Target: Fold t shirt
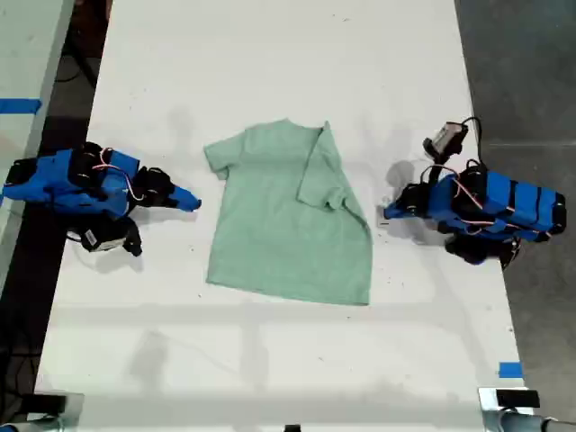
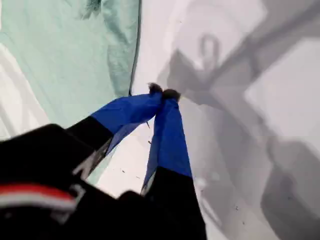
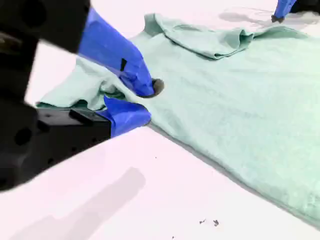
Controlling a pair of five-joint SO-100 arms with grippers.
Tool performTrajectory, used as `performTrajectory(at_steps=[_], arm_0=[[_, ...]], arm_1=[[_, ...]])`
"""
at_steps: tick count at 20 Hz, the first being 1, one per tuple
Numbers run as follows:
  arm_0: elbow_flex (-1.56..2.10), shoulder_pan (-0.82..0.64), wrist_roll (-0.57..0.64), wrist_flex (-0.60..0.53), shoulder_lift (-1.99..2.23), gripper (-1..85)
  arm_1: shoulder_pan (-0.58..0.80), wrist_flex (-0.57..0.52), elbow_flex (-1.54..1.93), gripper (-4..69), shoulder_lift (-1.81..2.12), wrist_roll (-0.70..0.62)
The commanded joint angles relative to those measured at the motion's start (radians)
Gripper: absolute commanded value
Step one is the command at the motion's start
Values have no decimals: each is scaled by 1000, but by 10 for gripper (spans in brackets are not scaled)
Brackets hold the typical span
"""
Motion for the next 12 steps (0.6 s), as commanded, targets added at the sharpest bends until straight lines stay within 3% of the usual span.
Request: performTrajectory(at_steps=[1, 10, 12], arm_0=[[48, -74, 92, -123, 9, 0], [44, -64, 98, -130, 9, 0], [-28, -166, 101, -137, -12, -1]], arm_1=[[-14, 6, 31, 2, 9, 29], [-14, 6, 31, 2, 9, 26], [-11, 6, 31, 2, 9, 26]])
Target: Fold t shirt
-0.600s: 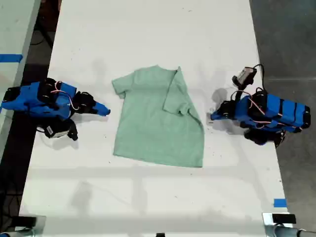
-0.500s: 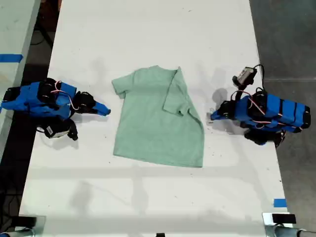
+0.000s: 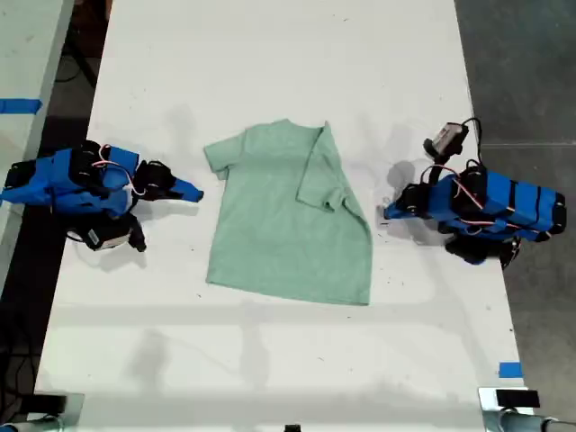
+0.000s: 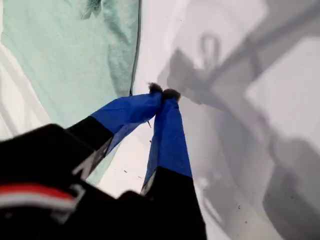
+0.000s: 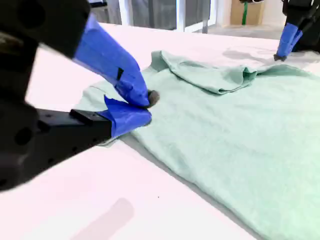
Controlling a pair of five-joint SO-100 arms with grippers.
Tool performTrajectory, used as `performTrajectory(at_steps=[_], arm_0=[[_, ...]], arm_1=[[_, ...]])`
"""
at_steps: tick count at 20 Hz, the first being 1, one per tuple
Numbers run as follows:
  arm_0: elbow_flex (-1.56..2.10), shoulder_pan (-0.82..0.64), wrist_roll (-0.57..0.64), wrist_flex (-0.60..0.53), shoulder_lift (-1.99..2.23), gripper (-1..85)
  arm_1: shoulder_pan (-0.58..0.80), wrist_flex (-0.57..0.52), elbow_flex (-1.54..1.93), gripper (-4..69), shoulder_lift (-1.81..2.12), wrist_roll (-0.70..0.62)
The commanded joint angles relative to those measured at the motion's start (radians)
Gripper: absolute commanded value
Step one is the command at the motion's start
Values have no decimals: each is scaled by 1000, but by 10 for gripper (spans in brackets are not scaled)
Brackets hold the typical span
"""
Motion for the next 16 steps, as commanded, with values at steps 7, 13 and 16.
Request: performTrajectory(at_steps=[7, 13, 16], arm_0=[[-1135, -443, 661, 163, -1385, 225], [-1189, -738, 775, 100, -1839, 231], [-1186, -730, 769, 23, -1974, 225]], arm_1=[[-14, 6, 29, 2, 9, 15], [-20, 6, 28, 2, 9, 15], [-25, 8, 25, 2, 9, 17]])
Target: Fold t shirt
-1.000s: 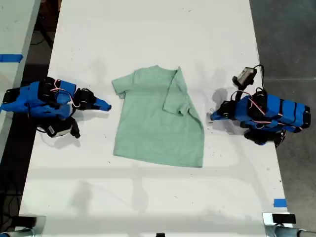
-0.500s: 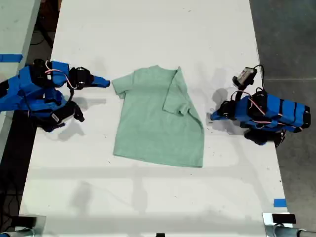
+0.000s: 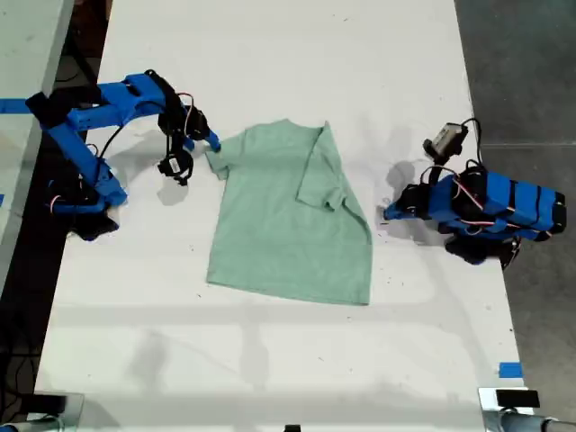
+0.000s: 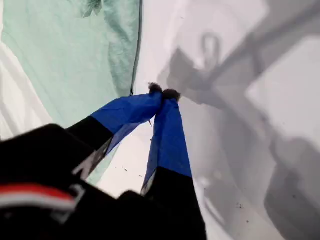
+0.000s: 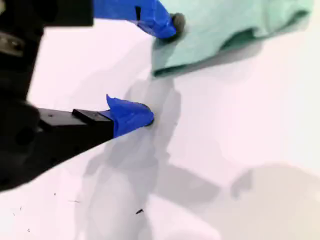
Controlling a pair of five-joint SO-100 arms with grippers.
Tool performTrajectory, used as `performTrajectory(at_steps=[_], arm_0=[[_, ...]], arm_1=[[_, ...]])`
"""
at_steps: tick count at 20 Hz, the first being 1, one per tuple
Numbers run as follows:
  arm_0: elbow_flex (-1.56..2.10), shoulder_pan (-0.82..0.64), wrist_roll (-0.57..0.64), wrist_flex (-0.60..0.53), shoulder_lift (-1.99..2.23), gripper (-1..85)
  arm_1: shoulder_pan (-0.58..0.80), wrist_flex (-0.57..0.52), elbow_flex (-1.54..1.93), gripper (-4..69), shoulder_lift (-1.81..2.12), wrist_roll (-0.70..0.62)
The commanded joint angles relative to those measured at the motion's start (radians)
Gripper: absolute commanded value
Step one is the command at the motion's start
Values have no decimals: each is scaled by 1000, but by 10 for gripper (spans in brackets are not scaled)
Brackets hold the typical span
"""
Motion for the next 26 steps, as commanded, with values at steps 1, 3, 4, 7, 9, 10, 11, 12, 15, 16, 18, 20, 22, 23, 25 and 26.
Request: performTrajectory(at_steps=[1, 3, 4, 7, 9, 10, 11, 12, 15, 16, 18, 20, 22, 23, 25, 26], arm_0=[[-46, 5, 3, -46, -41, 223], [-44, 12, -2, -54, -32, 208], [-46, 11, 2, -54, -43, 164], [-43, -14, -31, -37, -52, 0], [-48, -31, -61, -12, -54, 0], [-48, -35, -75, 0, -38, 0], [-48, -35, -91, 20, -8, 0], [-51, -29, -107, 44, 48, 0], [-149, 40, -175, 158, 233, 0], [-221, 77, -196, 201, 258, 0], [-360, 189, -233, 222, 239, 0], [-486, 331, -314, 192, 143, 0], [-675, 439, -370, 169, -32, 0], [-778, 468, -388, 169, -132, 0], [-951, 494, -410, 183, -311, 43], [-989, 499, -411, 183, -354, 130]], arm_1=[[-12, 9, 25, 2, 9, 9], [-12, 9, 25, 2, 9, 9], [-12, 9, 25, 2, 9, 8], [-14, 9, 25, 2, 9, 9], [-14, 9, 25, 2, 9, 9], [-14, 9, 25, 2, 9, 9], [-14, 9, 25, 2, 9, 9], [-14, 9, 25, 2, 9, 9], [-14, 9, 25, 2, 9, 9], [-14, 9, 25, 2, 9, 9], [-14, 9, 25, 2, 9, 9], [-14, 9, 25, 2, 9, 11], [-14, 9, 25, 2, 9, 11], [-14, 9, 25, 2, 9, 11], [-17, 9, 25, 2, 9, 9], [-17, 9, 23, 2, 9, 8]])
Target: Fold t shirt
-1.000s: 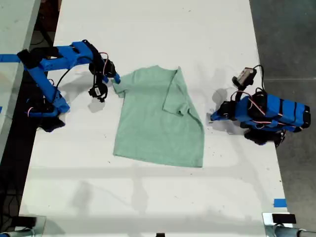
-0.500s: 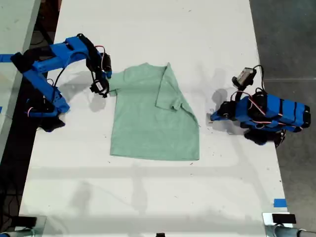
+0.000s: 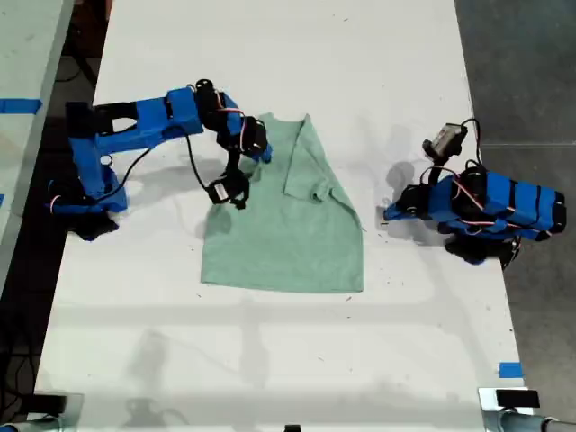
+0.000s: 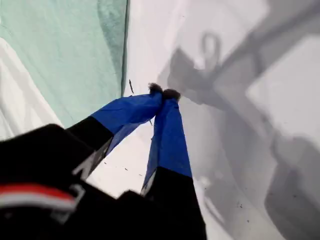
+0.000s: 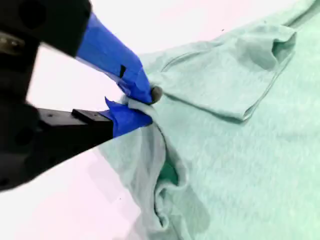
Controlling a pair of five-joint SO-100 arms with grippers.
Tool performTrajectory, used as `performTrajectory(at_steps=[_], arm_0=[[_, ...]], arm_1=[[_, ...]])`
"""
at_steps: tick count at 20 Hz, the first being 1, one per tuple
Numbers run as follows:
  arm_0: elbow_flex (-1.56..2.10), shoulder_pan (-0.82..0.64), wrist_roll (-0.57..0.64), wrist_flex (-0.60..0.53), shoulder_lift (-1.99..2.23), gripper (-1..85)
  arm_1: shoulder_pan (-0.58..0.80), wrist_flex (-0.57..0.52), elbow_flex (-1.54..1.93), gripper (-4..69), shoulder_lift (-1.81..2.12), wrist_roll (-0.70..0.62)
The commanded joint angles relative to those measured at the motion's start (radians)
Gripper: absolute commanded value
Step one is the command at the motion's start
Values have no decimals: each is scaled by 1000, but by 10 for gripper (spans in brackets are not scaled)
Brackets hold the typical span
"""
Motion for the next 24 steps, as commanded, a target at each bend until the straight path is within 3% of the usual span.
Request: performTrajectory(at_steps=[1, 2, 4, 8, 9, 13, 16, 20, 24], arm_0=[[-152, 9, -12, -2, -72, 159], [-150, -6, -2, 15, -55, 159], [-146, -40, 15, 92, 55, 0], [-6, -92, 11, 210, 549, 0], [107, -84, -17, 192, 727, 0], [992, 46, -153, -164, 1589, 0], [1566, 144, -175, -330, 2052, -1], [1968, 109, -123, -314, 2235, 0], [1963, 115, -129, -301, 2233, 0]], arm_1=[[-12, 9, 23, 2, 9, 5], [-14, 9, 23, 2, 9, 3], [-14, 9, 21, 2, 9, -2], [-14, 9, 21, 2, 9, -2], [-14, 9, 21, 2, 9, 0], [-9, 9, 21, 2, 9, 0], [-5, 9, 23, 2, 9, 3], [0, 9, 25, 2, 9, 9], [0, 9, 26, 2, 9, 14]])
